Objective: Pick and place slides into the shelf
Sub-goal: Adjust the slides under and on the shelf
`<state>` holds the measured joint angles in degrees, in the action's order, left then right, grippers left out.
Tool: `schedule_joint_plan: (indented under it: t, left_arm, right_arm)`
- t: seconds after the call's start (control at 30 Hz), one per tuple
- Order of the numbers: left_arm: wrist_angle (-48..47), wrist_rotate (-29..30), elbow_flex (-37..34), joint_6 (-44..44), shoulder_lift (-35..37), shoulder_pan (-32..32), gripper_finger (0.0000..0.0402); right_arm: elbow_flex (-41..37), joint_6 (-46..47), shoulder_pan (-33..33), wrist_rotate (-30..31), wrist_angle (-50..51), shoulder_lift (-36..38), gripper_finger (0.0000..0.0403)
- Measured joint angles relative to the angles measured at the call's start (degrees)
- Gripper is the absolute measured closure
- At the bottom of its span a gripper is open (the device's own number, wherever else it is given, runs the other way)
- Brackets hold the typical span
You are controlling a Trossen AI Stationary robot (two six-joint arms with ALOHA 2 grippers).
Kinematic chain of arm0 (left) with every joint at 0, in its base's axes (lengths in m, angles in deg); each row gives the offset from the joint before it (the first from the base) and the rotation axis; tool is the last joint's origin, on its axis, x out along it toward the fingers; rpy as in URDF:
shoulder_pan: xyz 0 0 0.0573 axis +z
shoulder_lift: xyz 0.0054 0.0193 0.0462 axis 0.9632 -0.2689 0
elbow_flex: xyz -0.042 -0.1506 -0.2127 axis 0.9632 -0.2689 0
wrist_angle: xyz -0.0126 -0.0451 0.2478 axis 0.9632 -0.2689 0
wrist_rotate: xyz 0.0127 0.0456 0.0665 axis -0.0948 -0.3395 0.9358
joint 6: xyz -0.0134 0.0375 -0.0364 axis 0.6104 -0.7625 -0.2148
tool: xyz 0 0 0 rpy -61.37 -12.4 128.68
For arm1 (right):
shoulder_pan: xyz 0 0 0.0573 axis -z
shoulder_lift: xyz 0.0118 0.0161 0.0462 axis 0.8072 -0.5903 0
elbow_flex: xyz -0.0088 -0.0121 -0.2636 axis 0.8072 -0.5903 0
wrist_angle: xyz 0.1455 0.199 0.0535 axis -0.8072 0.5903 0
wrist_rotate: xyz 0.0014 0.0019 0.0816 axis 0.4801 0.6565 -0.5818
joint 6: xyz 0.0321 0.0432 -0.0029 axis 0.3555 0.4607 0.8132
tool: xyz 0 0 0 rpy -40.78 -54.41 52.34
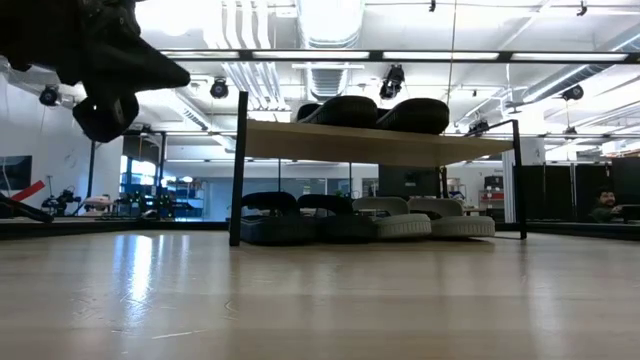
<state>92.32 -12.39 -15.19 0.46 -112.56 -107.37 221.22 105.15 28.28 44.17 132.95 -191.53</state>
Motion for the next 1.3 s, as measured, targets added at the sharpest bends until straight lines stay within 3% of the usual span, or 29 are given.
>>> schedule_joint_plan:
  t: [0.07, 0.17, 0.3, 0.43, 0.53, 0.73, 0.87, 0.93, 1.07, 1.3]
  left_arm:
    - [0.13, -0.75, 0.00, 0.99, 0.00, 0.00, 0.0402]
    - [0.13, -2.24, 0.00, 1.91, 0.00, 0.00, 0.0402]
    - [0.17, -2.77, 0.00, 2.58, 0.00, 0.00, 0.0402]
    - [0.56, -3.12, 0.00, 2.65, 0.00, 0.00, 0.0402]
    - [0.50, -3.29, 0.00, 2.54, 0.00, 0.00, 0.0402]
    - [0.41, -3.49, -0.37, 2.49, 0.00, 0.00, 0.0402]
    - [0.45, -3.50, -0.64, 2.39, 0.00, 0.00, 0.0402]
    - [0.44, -3.49, -0.88, 2.27, 0.00, 0.00, 0.0402]
    - [0.44, -3.49, -1.21, 2.34, 0.00, 0.00, 0.0402]
    - [0.46, -3.49, -1.68, 2.18, 0.00, 0.00, 0.0402]
  right_arm:
    - [0.00, -3.59, -2.98, 1.86, -1.57, 0.55, 0.0394]
    - [-0.06, -0.50, -5.25, 1.56, 0.86, 0.95, 0.0394]
    - [-2.33, 16.85, -6.19, -0.96, 13.81, 1.09, 0.0394]
    - [-13.03, 24.11, -6.38, -7.74, 9.90, 3.25, 0.0394]
    - [-21.21, 35.12, -7.04, -15.35, 13.92, 5.81, 0.0394]
    - [-39.48, 54.73, -11.73, -19.36, 11.70, 9.26, 0.0394]
    - [-52.23, 57.27, -10.27, -24.39, 3.34, 13.12, 0.0394]
    - [-59.64, 56.25, -8.81, -22.77, -6.33, 15.17, 0.0394]
    - [-72.62, 55.54, -7.66, -12.97, -22.65, 19.99, 0.0394]
    - [-86.61, 53.70, -6.64, -5.37, -26.54, 25.36, 0.0394]
